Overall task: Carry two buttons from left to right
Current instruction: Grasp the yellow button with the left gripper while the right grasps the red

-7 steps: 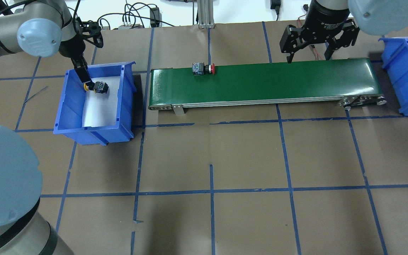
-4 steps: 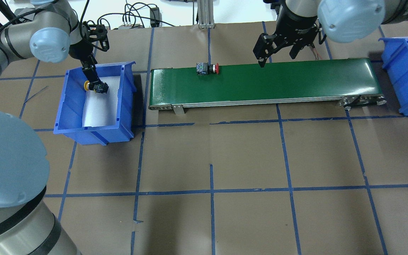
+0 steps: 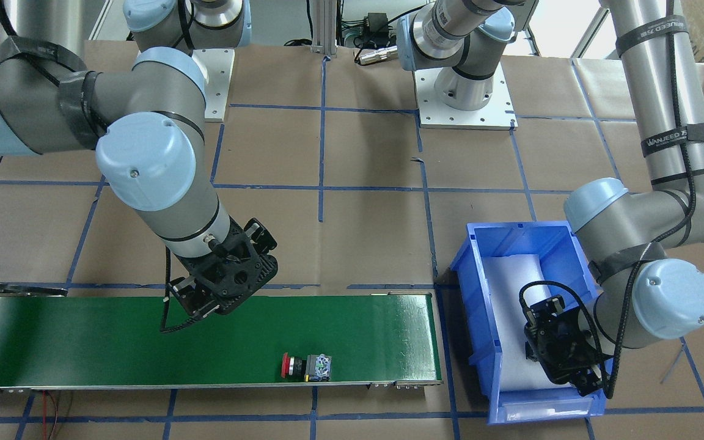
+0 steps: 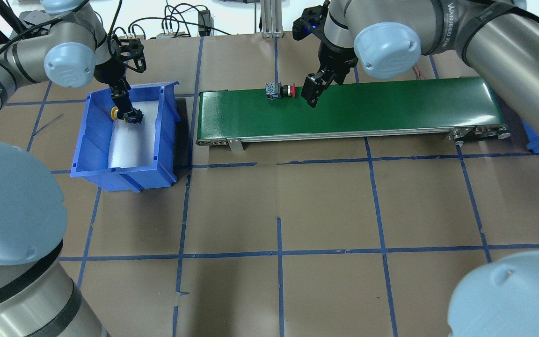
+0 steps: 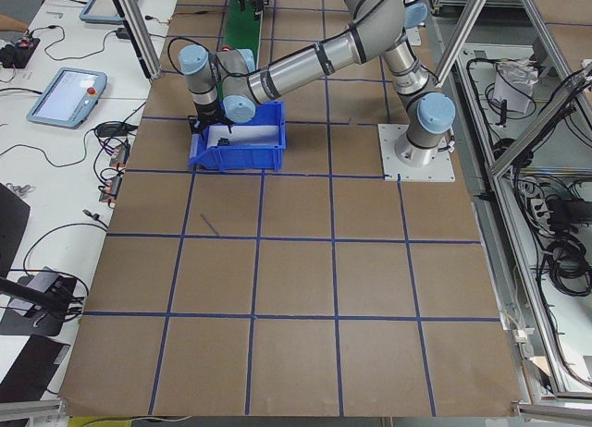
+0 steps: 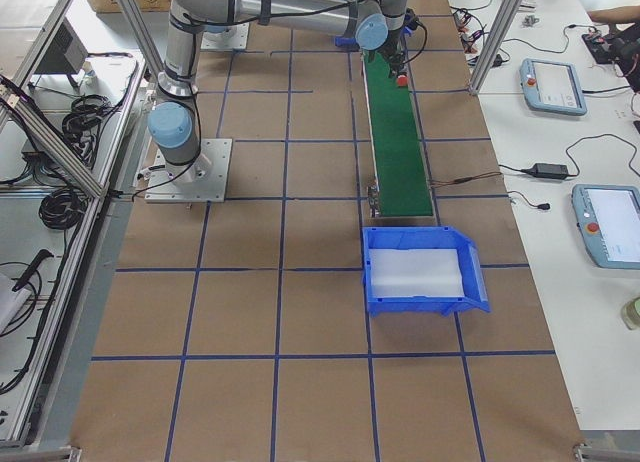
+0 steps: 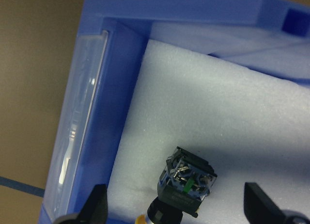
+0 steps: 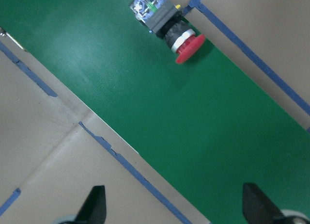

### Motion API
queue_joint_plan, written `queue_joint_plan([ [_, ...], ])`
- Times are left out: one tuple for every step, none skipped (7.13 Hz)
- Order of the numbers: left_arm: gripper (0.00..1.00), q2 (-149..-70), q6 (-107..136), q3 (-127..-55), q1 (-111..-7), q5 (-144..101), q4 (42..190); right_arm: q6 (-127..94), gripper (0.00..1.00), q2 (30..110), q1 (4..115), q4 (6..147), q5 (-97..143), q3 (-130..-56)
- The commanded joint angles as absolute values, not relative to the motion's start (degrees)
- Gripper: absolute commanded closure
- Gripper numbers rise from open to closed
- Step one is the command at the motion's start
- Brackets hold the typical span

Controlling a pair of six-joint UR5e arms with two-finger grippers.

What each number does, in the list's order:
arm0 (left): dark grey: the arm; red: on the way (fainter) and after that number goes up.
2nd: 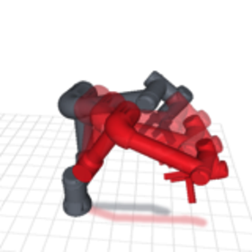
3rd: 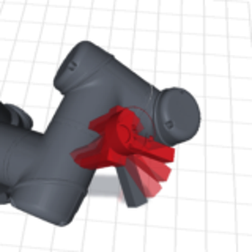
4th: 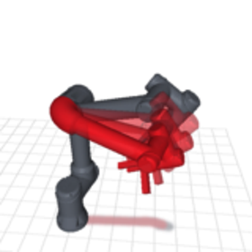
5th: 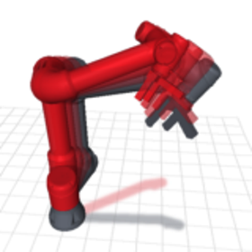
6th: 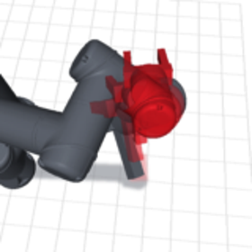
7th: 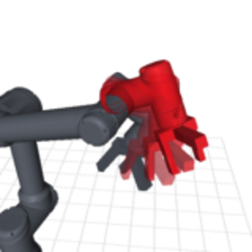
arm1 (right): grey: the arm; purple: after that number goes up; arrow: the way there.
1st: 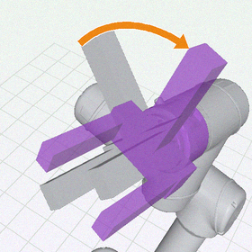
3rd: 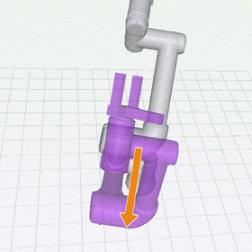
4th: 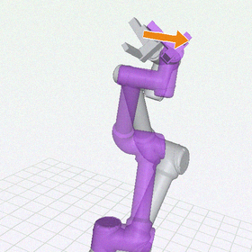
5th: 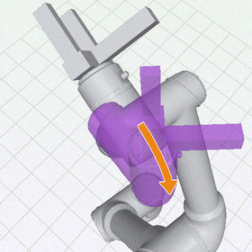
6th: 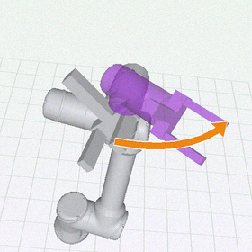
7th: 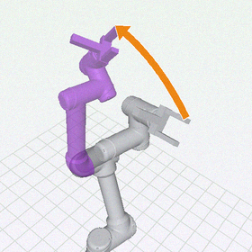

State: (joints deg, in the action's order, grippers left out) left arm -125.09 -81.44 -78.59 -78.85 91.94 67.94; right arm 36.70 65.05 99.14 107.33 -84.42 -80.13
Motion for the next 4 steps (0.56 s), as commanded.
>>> queue_joint_plan([
  [0.00,-125.2,-81.0,-79.6,-78.8,91.9,68.0,46.5,0.00,58.8,100.4,108.1,-84.6,-75.1],
  [0.00,-124.9,-81.0,-80.6,-78.8,92.0,67.9,48.4,0.01,56.2,100.6,108.6,-84.6,-71.9],
  [0.00,-125.1,-81.0,-80.6,-78.7,92.0,67.7,49.3,0.01,53.6,100.9,108.5,-84.5,-68.2],
  [0.00,-125.2,-81.4,-80.9,-78.5,91.9,66.1,49.4,0.01,51.5,101.2,108.5,-84.5,-65.8],
])
